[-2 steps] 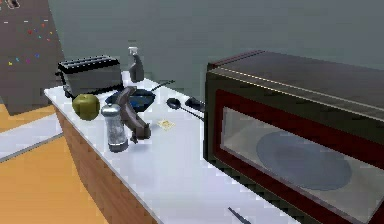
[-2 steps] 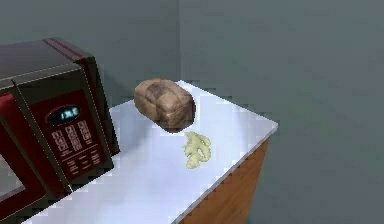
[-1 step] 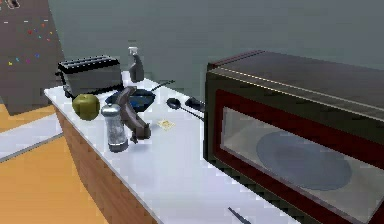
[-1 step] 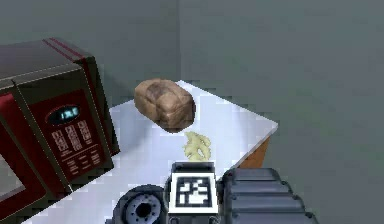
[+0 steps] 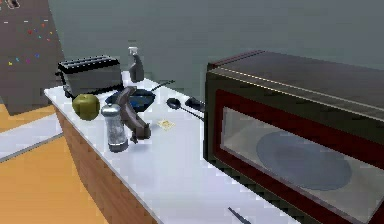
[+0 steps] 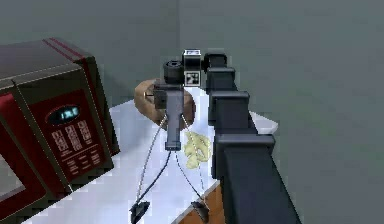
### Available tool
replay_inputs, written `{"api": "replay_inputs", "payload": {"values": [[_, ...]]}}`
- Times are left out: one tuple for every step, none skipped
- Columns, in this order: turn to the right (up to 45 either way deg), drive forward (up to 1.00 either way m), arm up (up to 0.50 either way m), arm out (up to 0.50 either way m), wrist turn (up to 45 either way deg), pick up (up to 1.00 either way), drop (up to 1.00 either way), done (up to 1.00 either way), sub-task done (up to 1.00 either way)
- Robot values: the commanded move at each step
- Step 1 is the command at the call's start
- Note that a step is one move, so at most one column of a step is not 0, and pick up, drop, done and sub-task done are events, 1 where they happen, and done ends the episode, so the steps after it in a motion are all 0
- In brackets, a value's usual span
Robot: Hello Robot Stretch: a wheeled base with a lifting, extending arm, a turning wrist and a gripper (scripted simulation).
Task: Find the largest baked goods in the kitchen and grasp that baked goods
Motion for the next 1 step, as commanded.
{"api": "replay_inputs", "payload": {"values": [[0.0, 0.0, 0.0, 0.0, 45.0, 0.0, 0.0, 0.0, 0.0]]}}
